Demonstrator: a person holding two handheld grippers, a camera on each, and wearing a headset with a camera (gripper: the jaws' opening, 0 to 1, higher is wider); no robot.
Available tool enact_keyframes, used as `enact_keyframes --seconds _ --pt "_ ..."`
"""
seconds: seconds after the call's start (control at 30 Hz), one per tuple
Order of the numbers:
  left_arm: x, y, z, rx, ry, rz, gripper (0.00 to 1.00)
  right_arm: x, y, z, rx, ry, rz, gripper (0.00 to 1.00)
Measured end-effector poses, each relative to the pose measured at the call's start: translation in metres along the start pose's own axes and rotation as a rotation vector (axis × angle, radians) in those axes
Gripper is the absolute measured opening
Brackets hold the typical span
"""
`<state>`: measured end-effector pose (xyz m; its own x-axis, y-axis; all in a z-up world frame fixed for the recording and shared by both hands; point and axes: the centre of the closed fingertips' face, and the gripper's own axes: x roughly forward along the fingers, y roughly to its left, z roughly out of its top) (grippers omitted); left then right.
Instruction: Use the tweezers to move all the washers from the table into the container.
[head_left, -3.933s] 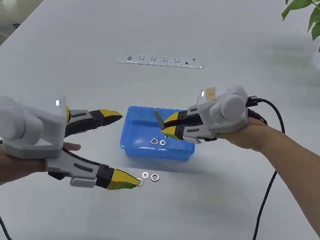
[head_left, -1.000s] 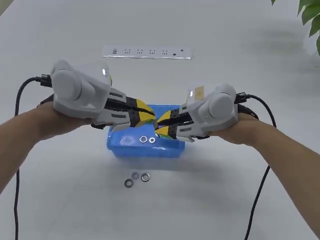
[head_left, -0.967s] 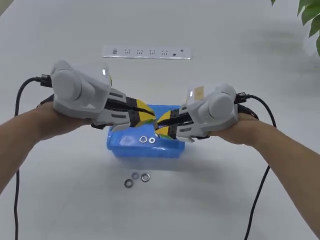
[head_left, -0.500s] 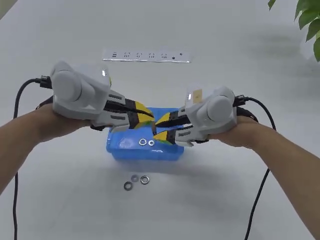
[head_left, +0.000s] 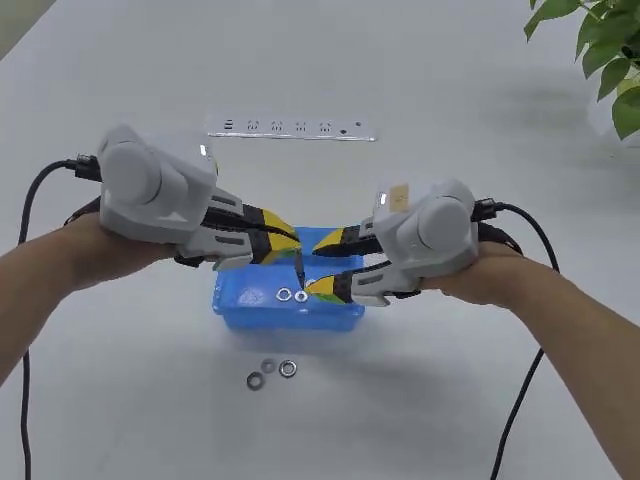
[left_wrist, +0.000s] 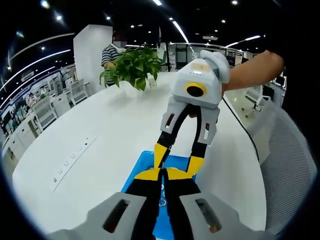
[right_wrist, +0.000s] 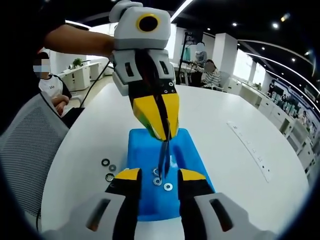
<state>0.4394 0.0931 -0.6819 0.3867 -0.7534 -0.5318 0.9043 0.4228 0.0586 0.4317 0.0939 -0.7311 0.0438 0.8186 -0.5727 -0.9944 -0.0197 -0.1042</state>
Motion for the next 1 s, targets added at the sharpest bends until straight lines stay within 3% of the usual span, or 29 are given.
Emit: enact_keyframes --seconds 0.23,1.0 --pt "-0.008 -0.001 0.004 -0.003 0.0 0.013 0.05 -0.011 0.003 0.002 0.035 0.005 -0.031 0.38" --pt "-0.039 -0.02 0.012 -0.026 0.012 0.015 0.05 -0.047 0.019 -0.003 0.142 0.02 -0.123 0.65"
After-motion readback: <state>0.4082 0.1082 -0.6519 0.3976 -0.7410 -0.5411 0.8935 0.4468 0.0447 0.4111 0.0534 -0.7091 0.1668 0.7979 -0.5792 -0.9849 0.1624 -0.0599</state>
